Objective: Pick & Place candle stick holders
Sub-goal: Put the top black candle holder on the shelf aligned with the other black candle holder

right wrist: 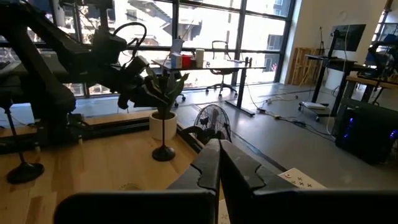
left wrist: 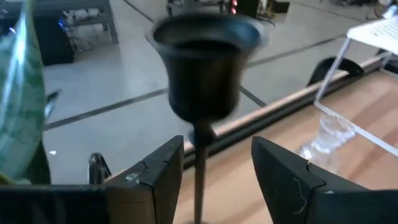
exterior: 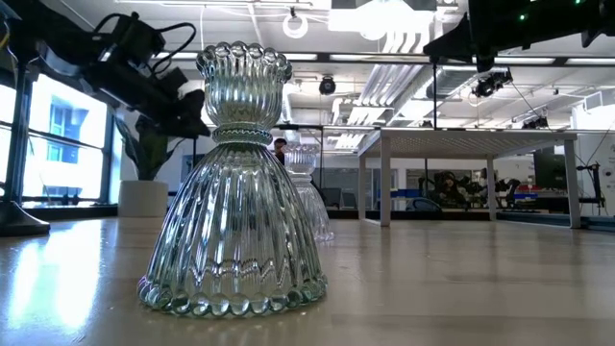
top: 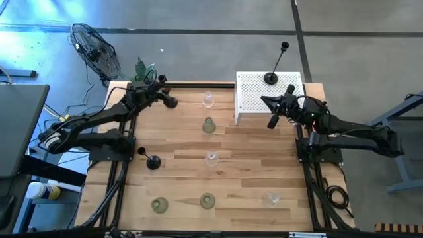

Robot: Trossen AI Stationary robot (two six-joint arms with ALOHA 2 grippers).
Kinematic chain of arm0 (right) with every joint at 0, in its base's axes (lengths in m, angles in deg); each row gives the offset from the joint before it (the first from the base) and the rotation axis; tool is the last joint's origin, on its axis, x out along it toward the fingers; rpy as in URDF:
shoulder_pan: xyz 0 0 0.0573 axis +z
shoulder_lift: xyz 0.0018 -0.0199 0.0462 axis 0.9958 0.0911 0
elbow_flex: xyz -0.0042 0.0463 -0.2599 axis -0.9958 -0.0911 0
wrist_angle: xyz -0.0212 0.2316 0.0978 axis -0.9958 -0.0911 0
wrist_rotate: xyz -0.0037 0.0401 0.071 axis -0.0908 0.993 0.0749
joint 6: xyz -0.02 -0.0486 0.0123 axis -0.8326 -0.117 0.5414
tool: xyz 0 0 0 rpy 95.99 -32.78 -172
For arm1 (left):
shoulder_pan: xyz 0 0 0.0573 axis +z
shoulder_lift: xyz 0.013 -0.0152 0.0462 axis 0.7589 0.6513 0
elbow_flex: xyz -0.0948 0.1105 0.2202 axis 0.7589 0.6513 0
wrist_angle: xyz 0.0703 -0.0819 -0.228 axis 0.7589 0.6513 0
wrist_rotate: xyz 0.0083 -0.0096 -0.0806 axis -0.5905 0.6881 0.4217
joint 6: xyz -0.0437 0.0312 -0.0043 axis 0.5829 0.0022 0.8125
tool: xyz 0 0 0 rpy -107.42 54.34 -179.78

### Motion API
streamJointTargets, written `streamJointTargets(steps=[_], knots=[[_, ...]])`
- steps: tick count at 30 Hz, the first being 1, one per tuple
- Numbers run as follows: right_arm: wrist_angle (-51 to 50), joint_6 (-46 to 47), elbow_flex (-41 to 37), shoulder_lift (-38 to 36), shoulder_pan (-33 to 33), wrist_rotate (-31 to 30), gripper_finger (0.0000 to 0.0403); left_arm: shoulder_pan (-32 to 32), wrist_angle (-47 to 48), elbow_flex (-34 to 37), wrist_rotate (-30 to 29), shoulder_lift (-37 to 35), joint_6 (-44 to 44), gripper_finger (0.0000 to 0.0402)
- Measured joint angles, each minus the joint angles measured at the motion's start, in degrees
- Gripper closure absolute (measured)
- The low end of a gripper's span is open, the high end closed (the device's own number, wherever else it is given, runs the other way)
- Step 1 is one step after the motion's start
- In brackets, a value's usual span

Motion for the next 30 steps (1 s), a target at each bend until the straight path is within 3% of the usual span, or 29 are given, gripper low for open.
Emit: streamJointTargets(steps=[5, 14, 23, 30], knots=[[0.0, 0.07, 0.02, 0.0, 0.0, -0.05, 0.0401, -0.02, -0.58, 0.0, -0.17, 0.03, 0.08, 0.0255], [-0.04, 0.09, 0.02, 0.0, 0.0, -0.13, 0.0402, -0.07, -0.58, 0.0, 0.0, -2.97, -0.34, 0.0375], [-0.08, 0.09, 0.02, 0.0, 0.0, -0.13, 0.0402, -0.07, 2.22, -0.69, 0.37, -8.09, 0.32, 0.0354], [-0.45, 0.12, 0.05, 0.02, 0.0, -0.13, 0.0402, -0.09, 12.98, -7.51, 9.58, -12.83, 1.53, 0.0373]])
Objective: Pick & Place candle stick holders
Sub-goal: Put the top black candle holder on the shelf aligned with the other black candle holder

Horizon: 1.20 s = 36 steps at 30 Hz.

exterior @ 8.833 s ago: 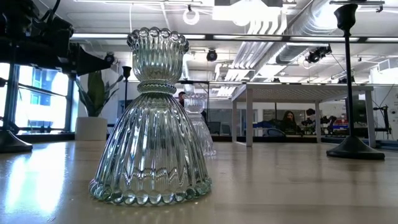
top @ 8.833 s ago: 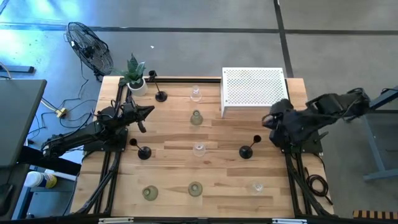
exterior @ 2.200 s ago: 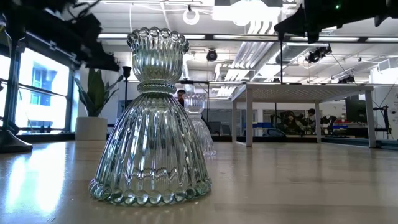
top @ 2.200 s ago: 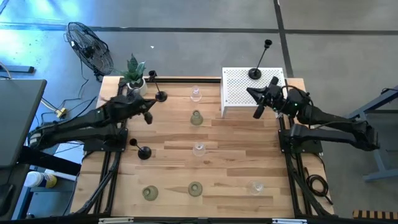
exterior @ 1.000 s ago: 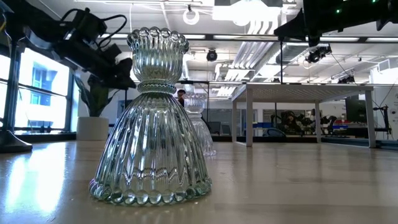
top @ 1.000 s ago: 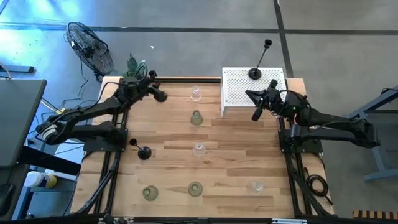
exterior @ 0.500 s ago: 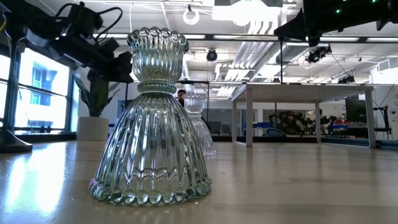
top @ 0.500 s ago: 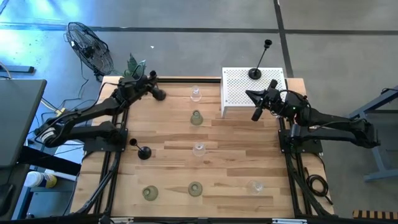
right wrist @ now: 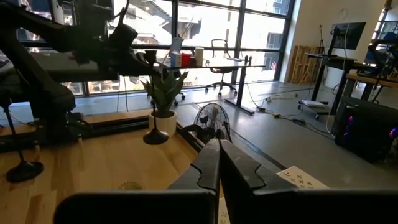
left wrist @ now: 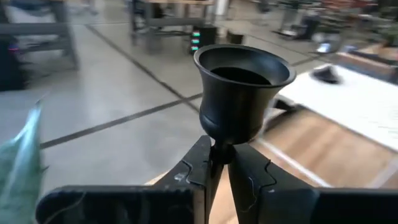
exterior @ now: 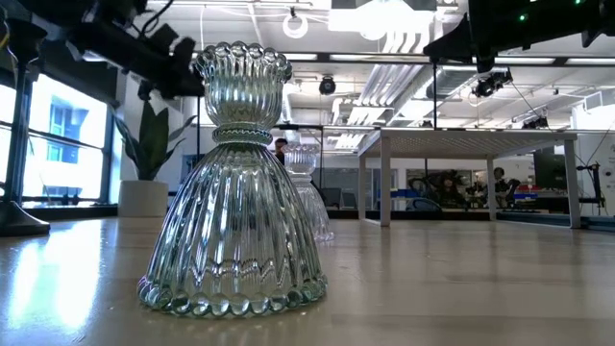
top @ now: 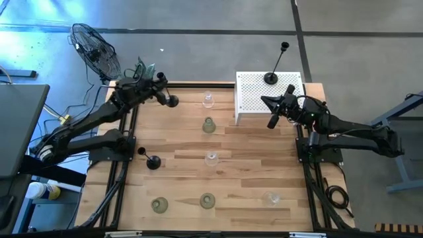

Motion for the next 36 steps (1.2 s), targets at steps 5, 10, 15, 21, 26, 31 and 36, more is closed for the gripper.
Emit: streamJointTargets(steps=[5, 10, 15, 21, 26, 31, 36], knots=[[0.0, 0.25, 0.03, 0.0, 0.0, 0.02, 0.0402, -0.02, 3.18, -3.63, 6.04, -2.23, 0.02, 0.0367], [0.02, 0.71, 0.03, 0.0, 0.0, 0.02, 0.0402, -0.02, 4.23, -7.25, 11.51, -3.04, -0.23, 0.0366], [-0.25, 1.87, 0.03, 0.0, 0.0, 0.04, 0.0401, -0.32, 5.96, -11.06, 17.7, -2.83, -0.39, 0.0367], [-0.54, 1.95, 0.03, 0.0, 0.0, 0.02, 0.0401, -8.46, 5.36, -12.65, 19.9, -2.32, 0.0, 0.0367], [-0.57, 1.95, 0.03, 0.0, 0.0, 0.02, 0.0402, -18.63, -0.36, -12.84, 16.72, -0.19, 0.22, 0.0366], [-0.6, 2.13, 0.03, 0.0, 0.0, 0.21, 0.0402, -25.62, -6.11, -12.84, 13.9, 5.34, 0.04, 0.0366], [-0.66, 2.54, 0.03, 0.0, 0.0, 0.42, 0.0401, -28.83, -10.24, -12.84, 12.08, 13.06, 0.0, 0.0366]])
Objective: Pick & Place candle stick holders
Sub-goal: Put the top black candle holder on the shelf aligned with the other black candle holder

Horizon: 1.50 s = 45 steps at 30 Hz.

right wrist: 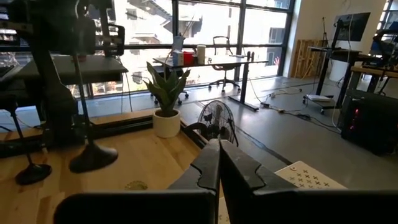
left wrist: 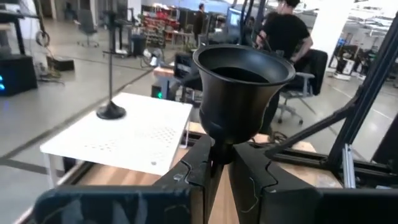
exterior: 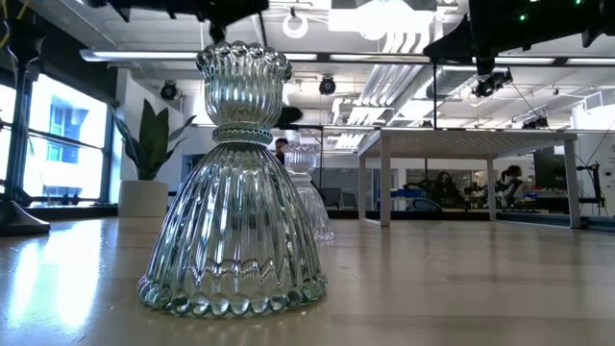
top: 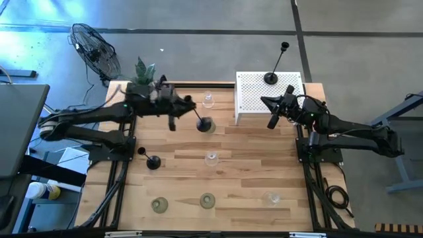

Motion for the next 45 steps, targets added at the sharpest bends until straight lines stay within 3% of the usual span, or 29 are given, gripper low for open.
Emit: streamJointTargets(steps=[4, 14, 20, 39, 45], knots=[[-0.45, 0.34, 0.0, 0.0, 0.0, 0.02, 0.0401, -2.04, -5.47, -0.01, 0.04, 7.09, 0.08, 0.0366], [-0.65, 0.65, 0.0, 0.0, 0.0, 0.02, 0.0402, -7.95, -8.44, -7.12, 0.06, 21.83, -3.33, 0.0366], [-0.71, 0.56, 0.0, 0.0, 0.0, 0.04, 0.0401, -8.28, -13.95, -7.48, -0.08, 28.91, -3.28, 0.0366], [-1.03, 0.41, 0.0, 0.0, 0.0, 0.21, 0.0401, -8.28, -23.34, -7.56, -0.75, 40.66, -2.64, 0.0365], [-1.03, 0.71, -0.01, 0.0, 0.0, 0.22, 0.0401, -8.28, -22.2, -7.32, -0.66, 40.09, -2.56, 0.0322]])
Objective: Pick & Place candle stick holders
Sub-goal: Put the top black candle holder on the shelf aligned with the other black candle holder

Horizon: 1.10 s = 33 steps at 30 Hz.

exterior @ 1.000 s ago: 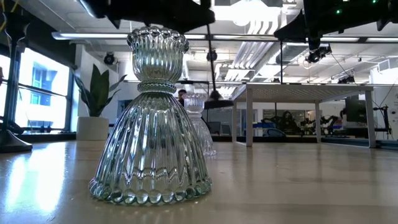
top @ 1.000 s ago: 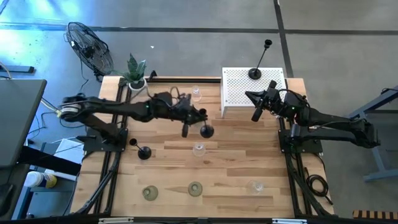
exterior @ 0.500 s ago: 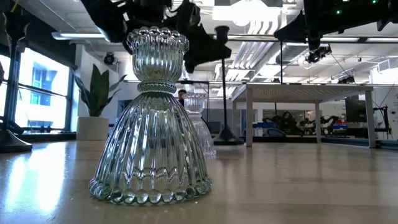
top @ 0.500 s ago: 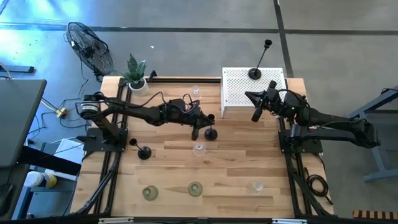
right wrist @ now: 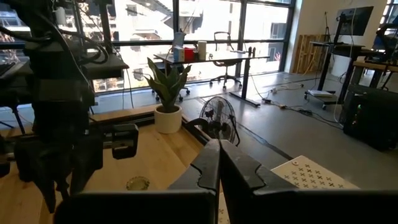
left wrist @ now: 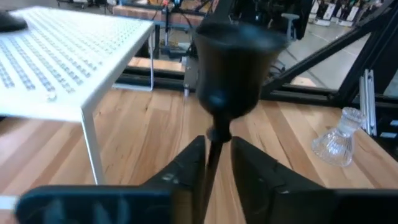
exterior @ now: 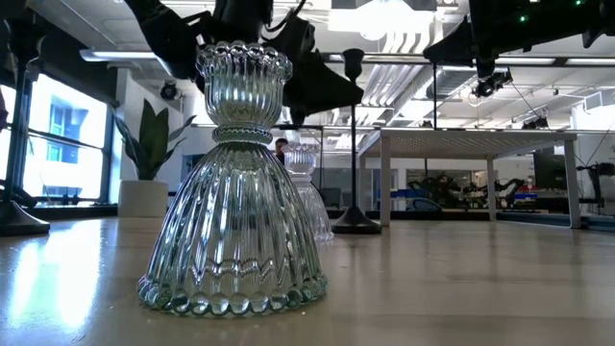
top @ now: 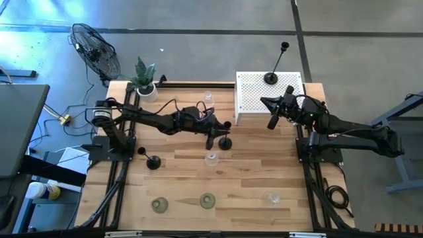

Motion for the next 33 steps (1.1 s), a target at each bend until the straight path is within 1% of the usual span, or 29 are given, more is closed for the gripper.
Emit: streamJointTargets(steps=[4, 8, 11, 14, 16, 18, 20, 22, 24, 26, 28, 29, 31, 33], knots=[[0.0, 0.19, -0.01, 0.0, 0.0, -0.01, 0.0402, 0.0, 0.67, 0.0, 0.02, -1.91, -0.44, 0.0272], [0.0, 0.19, -0.01, 0.0, 0.0, 0.0, 0.0401, 0.0, 4.53, -0.02, 0.48, -5.02, -1.72, 0.0234], [0.0, 0.21, -0.01, -0.02, 0.0, 0.0, 0.0402, 0.02, 7.53, -0.09, 0.92, -9.99, -3.91, 0.0216], [0.0, 0.21, -0.01, -0.02, 0.0, -0.02, 0.0402, 0.02, 13.25, -0.09, -0.15, -15.8, -6.4, 0.0213], [-0.01, 0.24, -0.01, -0.02, 0.0, -0.29, 0.0402, 0.01, 17.99, -0.09, -1.55, -19.4, -7.44, 0.022], [-0.32, 0.47, -0.01, -0.02, 0.0, -0.35, 0.0402, 0.02, 22.66, -0.07, -2.98, -22.79, -8.33, 0.0237], [-1.52, 1.59, -0.01, -0.02, 0.0, -0.37, 0.0402, 0.05, 25.96, 0.28, -4.21, -25.42, -9.8, 0.0263], [-2.81, 3.41, -0.01, 0.29, 0.0, 0.27, 0.0402, 0.6, 26.74, 2.05, -4.4, -27.28, -10.66, 0.0295], [-3.84, 6.17, -0.01, 1.62, 0.14, 2.58, 0.0402, 1.71, 24.57, 5.14, -2.8, -28.41, -10.36, 0.033], [-4.1, 8.82, -0.01, 4.22, 1.25, 5.15, 0.0402, 3.6, 19.66, 9.04, -0.7, -28.71, -8.48, 0.0364], [-3.8, 10.96, -0.01, 8.15, 3.6, 5.7, 0.0402, 6.05, 13.88, 13.4, 1.53, -28.73, -6.25, 0.039], [-3.66, 11.84, -0.01, 10.17, 5.01, 5.61, 0.0402, 7.34, 10.77, 15.44, 2.3, -28.69, -4.83, 0.0396], [-1.31, 13.47, -0.05, 14.12, 8.09, 4.89, 0.0402, 9.52, 5.04, 18.74, 3.08, -28.37, -2.0, 0.0392], [0.18, 14.93, -0.01, 16.8, 11.0, 3.48, 0.0397, 10.7, 2.16, 21.16, 3.09, -28.35, -0.35, 0.0389]])
